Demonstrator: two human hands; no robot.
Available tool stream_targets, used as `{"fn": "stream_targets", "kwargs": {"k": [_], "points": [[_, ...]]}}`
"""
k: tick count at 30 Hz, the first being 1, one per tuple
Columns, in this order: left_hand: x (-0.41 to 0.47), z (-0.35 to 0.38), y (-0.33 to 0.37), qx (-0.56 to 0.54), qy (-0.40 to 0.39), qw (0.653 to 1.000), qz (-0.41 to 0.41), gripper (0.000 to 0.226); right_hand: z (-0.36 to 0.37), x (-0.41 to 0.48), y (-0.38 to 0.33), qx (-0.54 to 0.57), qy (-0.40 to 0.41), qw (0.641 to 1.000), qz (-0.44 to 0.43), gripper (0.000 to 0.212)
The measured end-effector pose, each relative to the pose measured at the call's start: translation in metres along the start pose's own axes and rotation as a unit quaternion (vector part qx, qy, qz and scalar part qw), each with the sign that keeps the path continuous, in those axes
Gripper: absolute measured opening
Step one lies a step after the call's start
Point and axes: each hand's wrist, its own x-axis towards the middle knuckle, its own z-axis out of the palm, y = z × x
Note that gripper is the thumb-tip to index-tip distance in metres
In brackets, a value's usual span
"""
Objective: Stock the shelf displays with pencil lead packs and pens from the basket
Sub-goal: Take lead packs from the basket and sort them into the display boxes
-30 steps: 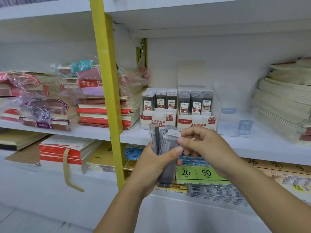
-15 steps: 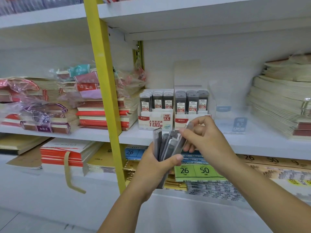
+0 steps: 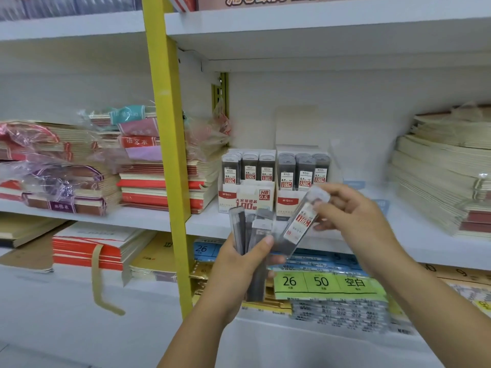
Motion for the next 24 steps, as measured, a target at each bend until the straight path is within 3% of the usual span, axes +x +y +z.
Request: {"fn": "stream_targets", "kwargs": {"k": [4, 9, 13, 18, 24], "points": [[0.006, -0.003, 0.009, -0.083, -0.013, 0.996, 0.022, 0.046, -0.012, 0.032, -0.033, -0.016, 0.059, 0.995, -0.085, 0.016], [0.018, -0.019, 0.014, -0.070, 0.045, 0.996, 0.044, 0.034, 0.016, 0.084, -0.054, -0.148, 0.012, 0.976, -0.157, 0.020], [0.022, -0.041, 0.016, -0.070, 0.055, 0.995, 0.045, 0.038, 0.050, 0.118, -0.051, -0.305, -0.022, 0.932, -0.192, 0.018], [0.028, -0.064, 0.022, -0.091, -0.015, 0.996, 0.012, 0.036, 0.076, 0.146, -0.041, -0.411, -0.063, 0.892, -0.175, 0.020], [0.030, -0.077, 0.017, -0.074, 0.007, 0.997, 0.008, 0.014, 0.081, 0.161, -0.035, -0.435, -0.098, 0.884, -0.137, 0.021]]}}
